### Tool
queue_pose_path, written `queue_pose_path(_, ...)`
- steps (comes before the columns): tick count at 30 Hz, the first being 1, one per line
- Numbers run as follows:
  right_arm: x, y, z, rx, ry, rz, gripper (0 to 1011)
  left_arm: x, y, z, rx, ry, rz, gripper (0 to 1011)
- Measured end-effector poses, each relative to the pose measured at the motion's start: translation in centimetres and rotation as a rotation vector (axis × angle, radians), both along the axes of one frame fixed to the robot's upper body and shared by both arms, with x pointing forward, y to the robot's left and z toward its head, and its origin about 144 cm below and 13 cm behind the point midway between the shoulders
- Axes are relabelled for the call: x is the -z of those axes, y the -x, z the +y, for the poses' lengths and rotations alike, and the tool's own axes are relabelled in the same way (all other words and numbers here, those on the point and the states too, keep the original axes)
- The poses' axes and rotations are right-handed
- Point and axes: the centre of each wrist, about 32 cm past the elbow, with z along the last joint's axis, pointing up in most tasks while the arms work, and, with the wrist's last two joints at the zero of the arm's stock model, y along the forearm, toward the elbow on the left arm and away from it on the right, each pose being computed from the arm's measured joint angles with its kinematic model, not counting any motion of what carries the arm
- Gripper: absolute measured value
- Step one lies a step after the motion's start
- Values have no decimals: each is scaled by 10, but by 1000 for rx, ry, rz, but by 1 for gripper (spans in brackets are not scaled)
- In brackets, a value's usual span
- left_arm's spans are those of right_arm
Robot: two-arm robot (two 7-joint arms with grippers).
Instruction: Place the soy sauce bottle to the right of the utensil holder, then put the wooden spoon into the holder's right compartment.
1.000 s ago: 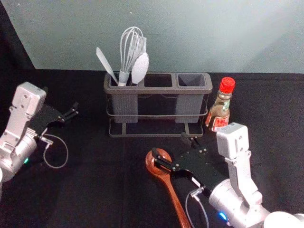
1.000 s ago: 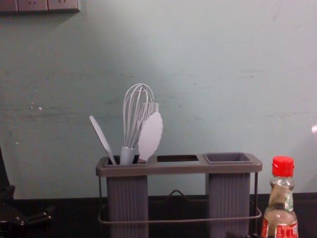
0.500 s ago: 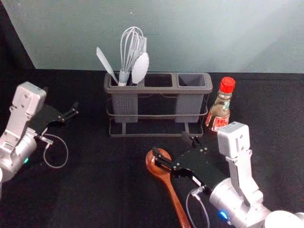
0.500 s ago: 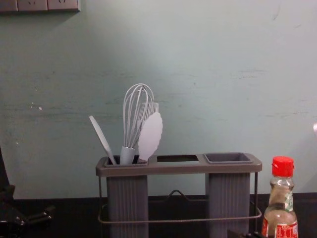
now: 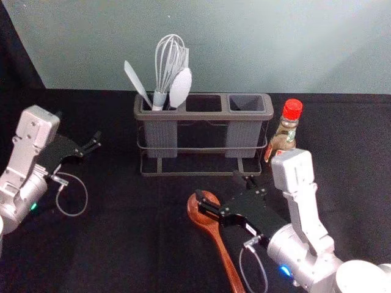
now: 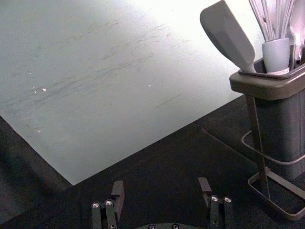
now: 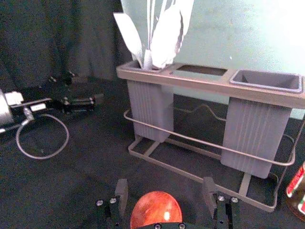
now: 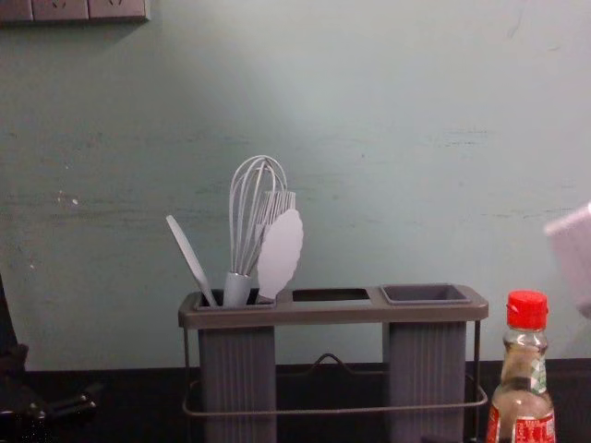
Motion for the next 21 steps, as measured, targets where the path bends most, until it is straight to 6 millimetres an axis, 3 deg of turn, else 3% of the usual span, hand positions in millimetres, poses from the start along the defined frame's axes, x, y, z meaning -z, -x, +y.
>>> queue_pose_path(14, -60, -16, 31, 19, 233, 209, 1004, 0, 0, 0, 0, 0, 0, 1011)
queue_pose_path(21, -71, -28, 39, 39, 264, 299, 1004, 0, 0, 0, 0, 0, 0, 1011)
